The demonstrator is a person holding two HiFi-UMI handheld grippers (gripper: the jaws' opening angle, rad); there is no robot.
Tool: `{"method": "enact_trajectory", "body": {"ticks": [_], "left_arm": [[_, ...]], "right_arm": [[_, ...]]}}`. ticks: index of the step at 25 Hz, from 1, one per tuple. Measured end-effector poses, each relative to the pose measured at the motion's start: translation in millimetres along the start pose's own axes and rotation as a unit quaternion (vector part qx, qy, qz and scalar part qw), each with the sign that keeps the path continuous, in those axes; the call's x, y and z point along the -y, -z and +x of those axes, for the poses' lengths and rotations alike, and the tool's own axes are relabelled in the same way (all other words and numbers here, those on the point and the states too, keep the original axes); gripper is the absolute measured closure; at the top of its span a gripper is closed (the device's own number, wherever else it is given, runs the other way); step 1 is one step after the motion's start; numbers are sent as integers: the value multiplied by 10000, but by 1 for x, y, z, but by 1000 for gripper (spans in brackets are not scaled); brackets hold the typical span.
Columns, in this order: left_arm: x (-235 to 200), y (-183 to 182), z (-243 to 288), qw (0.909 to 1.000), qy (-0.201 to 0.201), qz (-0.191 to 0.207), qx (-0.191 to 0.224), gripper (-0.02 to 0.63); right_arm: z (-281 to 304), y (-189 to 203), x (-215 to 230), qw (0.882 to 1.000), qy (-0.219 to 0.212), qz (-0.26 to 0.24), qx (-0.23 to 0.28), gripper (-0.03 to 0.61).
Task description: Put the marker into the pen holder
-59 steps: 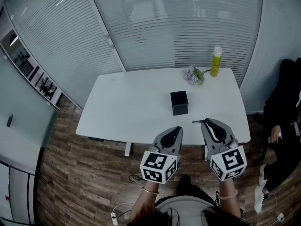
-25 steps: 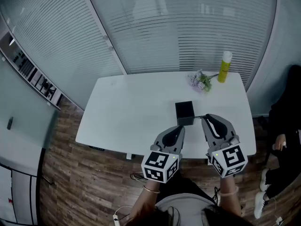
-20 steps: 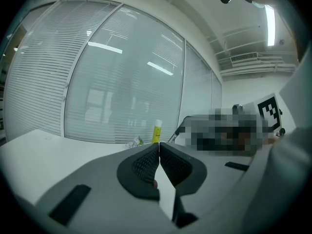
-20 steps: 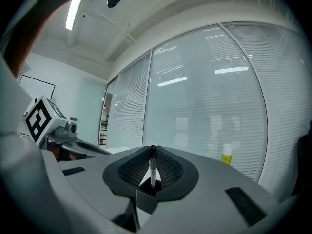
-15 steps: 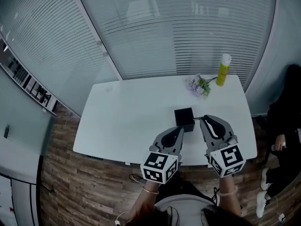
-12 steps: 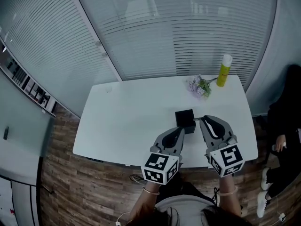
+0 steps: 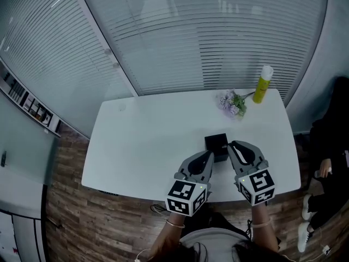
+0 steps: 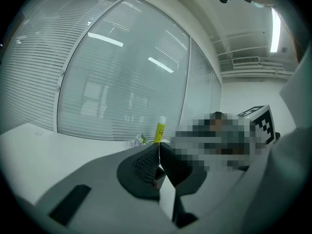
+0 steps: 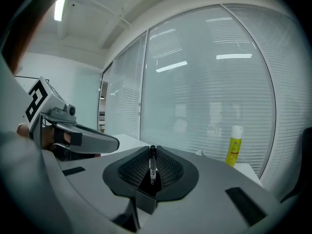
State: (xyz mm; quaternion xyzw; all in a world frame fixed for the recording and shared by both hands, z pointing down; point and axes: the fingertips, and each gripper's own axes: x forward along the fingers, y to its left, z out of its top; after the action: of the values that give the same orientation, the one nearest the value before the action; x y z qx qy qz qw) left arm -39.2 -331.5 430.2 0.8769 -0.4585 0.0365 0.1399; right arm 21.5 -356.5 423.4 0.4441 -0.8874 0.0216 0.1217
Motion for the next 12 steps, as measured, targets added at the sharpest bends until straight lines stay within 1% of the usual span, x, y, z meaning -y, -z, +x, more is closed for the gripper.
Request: {"method": "enact_trajectory", "body": {"ticks": [12], "left_arm": [[-21,19,15,9994,59,-236,-242,592]], "right_arm": [[33,45,4,9978,-28,93,-662,509]]}}
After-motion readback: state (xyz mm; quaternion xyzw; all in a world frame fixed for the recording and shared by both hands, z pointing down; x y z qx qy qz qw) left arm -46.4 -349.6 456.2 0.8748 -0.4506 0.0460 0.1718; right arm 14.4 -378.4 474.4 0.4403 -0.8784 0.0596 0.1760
